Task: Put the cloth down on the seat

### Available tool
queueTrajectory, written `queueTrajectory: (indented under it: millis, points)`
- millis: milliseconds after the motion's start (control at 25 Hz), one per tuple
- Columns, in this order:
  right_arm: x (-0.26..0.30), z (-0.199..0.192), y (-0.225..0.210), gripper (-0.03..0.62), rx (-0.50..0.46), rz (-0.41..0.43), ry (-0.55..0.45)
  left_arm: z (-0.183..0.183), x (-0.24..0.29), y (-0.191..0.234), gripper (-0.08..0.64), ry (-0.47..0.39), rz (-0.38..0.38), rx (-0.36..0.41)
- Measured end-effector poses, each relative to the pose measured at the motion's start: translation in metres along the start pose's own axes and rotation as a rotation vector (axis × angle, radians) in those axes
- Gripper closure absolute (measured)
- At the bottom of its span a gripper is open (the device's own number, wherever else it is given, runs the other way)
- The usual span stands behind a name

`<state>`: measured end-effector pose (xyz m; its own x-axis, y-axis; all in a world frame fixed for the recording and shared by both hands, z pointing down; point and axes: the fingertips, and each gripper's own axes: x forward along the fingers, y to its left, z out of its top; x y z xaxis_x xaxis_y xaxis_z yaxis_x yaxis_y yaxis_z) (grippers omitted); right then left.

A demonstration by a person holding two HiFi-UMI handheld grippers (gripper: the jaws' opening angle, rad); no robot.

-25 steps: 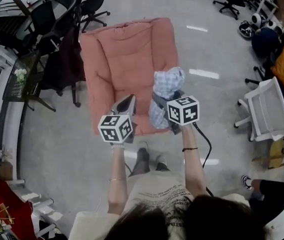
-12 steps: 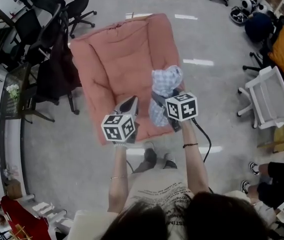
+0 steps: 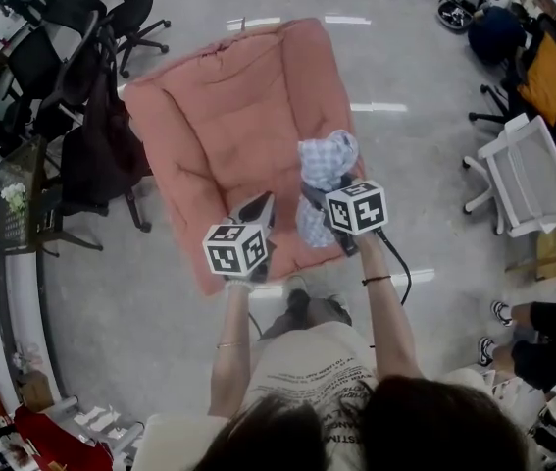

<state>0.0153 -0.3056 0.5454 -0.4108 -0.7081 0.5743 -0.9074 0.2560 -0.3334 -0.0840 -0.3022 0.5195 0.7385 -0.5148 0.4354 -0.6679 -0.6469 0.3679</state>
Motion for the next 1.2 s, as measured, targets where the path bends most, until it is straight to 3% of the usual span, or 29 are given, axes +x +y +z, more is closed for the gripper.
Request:
queueTrajectory:
  millis: [360,720,1200]
  points:
    - [0.052,-0.013,-0.019,0.334,0.022,0.011,0.066,-0.028,0.03,0.027,0.555,0.089,-0.003,-0.038]
    - [0.119,-0.035,-0.066,0.334,0.096,-0.003,0.169,-0.059,0.085,0.068,0.555,0.155,0.041,-0.174]
    - [0.198,-0.052,-0.11,0.334,0.105,0.009,0.27,-0.081,0.146,0.111,0.555,0.232,0.1,-0.249]
